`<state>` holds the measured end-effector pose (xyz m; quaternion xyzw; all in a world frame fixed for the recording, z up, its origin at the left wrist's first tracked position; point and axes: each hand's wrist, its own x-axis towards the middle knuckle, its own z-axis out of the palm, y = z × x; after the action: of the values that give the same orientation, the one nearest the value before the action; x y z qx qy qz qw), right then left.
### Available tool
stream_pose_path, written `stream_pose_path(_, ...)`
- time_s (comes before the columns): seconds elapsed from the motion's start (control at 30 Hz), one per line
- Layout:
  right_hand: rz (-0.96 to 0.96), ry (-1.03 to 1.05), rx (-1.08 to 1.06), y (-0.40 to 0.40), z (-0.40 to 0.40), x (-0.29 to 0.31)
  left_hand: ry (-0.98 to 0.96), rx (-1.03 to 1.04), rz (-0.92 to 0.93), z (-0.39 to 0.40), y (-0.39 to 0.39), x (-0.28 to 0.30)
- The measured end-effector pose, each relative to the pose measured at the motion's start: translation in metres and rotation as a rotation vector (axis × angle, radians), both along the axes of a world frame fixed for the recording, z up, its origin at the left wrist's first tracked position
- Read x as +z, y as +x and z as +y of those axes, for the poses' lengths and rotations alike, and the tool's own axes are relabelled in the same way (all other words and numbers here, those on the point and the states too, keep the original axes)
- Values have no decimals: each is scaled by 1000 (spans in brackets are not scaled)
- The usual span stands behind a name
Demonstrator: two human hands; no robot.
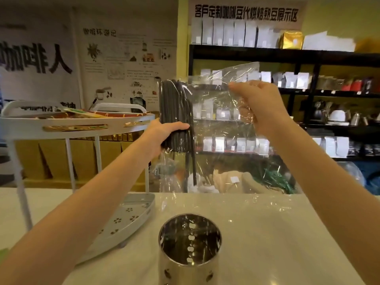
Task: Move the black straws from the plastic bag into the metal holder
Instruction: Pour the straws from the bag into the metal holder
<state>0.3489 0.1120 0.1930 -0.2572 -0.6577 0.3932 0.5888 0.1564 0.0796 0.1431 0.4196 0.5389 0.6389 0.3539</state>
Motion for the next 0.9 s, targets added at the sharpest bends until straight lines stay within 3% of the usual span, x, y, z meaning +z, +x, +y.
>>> stream_pose_path(0.3,66,4,119,1,-30,-15,165,-8,105,-2,8,-9)
stream_pose_path(0.9,127,95,101,38,-54,-28,299,134,271,-32,32,-15)
